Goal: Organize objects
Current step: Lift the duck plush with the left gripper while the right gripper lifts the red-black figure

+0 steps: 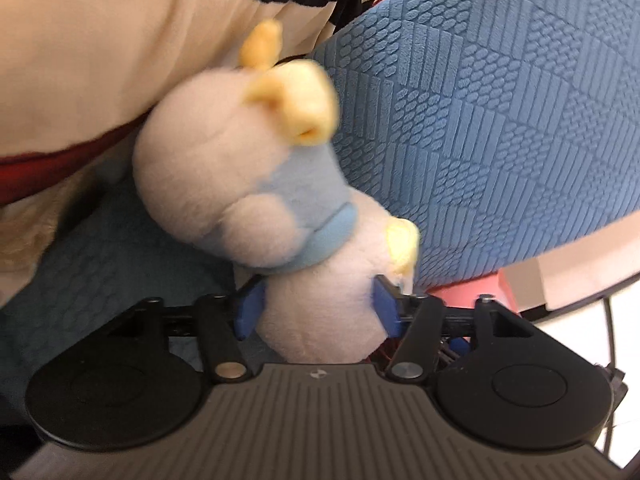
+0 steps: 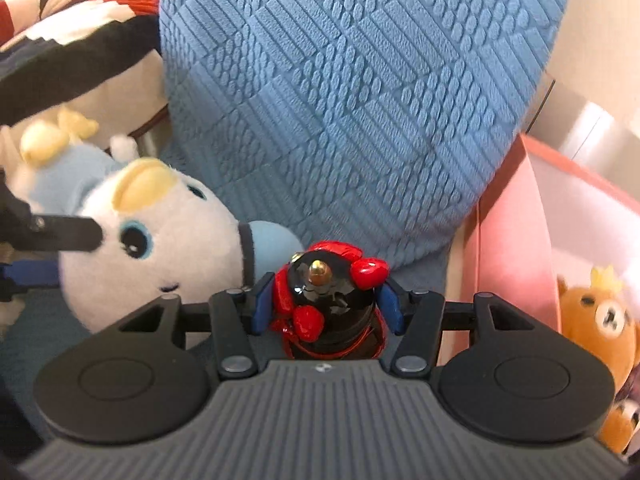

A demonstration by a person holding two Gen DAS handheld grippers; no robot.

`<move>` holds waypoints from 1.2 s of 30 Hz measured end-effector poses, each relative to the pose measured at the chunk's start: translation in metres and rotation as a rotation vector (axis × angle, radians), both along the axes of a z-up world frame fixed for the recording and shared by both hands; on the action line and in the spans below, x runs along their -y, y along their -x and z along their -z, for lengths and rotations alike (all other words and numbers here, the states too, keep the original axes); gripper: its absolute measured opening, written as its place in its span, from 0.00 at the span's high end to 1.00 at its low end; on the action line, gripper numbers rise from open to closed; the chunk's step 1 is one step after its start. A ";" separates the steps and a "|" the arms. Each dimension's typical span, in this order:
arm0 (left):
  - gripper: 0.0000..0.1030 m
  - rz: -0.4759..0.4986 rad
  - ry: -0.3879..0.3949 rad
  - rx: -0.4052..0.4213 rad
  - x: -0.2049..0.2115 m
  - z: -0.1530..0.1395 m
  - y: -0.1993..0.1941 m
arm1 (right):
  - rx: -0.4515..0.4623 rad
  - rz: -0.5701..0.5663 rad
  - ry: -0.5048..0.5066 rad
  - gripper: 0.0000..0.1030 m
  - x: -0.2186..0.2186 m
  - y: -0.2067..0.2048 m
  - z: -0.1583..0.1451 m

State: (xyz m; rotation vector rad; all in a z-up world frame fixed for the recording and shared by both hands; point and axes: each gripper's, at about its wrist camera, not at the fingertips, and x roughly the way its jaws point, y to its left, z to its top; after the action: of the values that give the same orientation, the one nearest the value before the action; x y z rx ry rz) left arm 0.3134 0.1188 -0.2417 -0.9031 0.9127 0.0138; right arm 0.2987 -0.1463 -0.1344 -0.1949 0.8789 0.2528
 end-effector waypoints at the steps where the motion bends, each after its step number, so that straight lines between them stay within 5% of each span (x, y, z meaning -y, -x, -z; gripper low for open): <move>1: 0.48 0.012 -0.027 0.004 0.001 -0.003 0.002 | -0.010 0.003 -0.021 0.45 0.002 0.005 -0.001; 5: 0.46 0.008 -0.037 0.005 -0.007 -0.002 0.006 | -0.056 0.019 -0.074 0.45 0.004 0.017 0.006; 10: 0.17 -0.091 0.072 0.014 -0.025 0.004 0.038 | -0.098 0.046 -0.083 0.45 0.005 0.005 0.024; 16: 0.16 -0.266 0.169 -0.014 -0.035 0.026 0.046 | -0.098 0.050 -0.100 0.45 0.005 -0.005 0.033; 26: 0.09 -0.327 0.268 -0.011 -0.034 0.049 0.022 | -0.082 0.030 -0.055 0.43 -0.001 -0.008 0.041; 36: 0.04 -0.359 0.329 -0.011 -0.035 0.062 -0.013 | -0.176 0.066 -0.091 0.41 0.000 -0.029 0.065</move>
State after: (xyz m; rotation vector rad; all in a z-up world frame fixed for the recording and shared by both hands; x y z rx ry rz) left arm 0.3260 0.1535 -0.3038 -1.3670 0.7639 0.1812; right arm 0.3275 -0.1464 -0.1995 -0.0588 1.0441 0.2504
